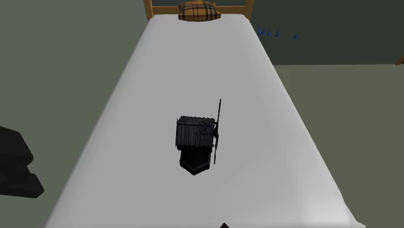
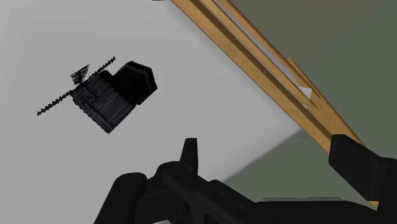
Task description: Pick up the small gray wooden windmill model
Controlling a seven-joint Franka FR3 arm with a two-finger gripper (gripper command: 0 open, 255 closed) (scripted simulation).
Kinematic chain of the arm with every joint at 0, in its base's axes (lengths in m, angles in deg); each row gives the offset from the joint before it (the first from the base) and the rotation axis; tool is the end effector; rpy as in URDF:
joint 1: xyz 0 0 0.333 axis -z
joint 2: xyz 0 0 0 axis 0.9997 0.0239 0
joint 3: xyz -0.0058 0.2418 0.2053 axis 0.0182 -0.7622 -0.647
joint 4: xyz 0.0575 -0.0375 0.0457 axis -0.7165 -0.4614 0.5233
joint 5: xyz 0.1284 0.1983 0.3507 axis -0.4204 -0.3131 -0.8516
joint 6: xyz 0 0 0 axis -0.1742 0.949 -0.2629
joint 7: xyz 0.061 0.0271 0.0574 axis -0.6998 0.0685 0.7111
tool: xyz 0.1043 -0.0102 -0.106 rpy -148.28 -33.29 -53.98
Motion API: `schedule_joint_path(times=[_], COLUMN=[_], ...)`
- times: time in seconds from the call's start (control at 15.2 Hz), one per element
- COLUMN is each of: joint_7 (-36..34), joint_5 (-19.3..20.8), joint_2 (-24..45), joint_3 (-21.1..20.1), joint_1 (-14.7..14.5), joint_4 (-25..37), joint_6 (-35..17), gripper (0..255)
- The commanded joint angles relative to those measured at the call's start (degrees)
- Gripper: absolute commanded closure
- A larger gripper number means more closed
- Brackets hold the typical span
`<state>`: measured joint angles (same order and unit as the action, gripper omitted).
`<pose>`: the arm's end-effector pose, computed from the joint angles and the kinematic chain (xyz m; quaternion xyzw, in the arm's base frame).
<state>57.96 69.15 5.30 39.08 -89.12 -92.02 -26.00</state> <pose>0.3585 0.0216 0.5971 0.9929 0.0111 0.0936 0.0725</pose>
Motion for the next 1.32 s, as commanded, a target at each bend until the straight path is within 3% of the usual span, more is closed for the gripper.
schedule_joint_path(times=[0.0,0.66,1.25], joint_7=[0.00,0.80,2.62], joint_5=[0.00,-1.00,-4.75], joint_2=[0.00,19.03,36.48], joint_3=[0.00,9.76,18.05], joint_1=[0.00,6.28,11.28], joint_4=[0.00,9.69,19.79], joint_6=[0.00,0.28,2.64], gripper=[0,0,0])
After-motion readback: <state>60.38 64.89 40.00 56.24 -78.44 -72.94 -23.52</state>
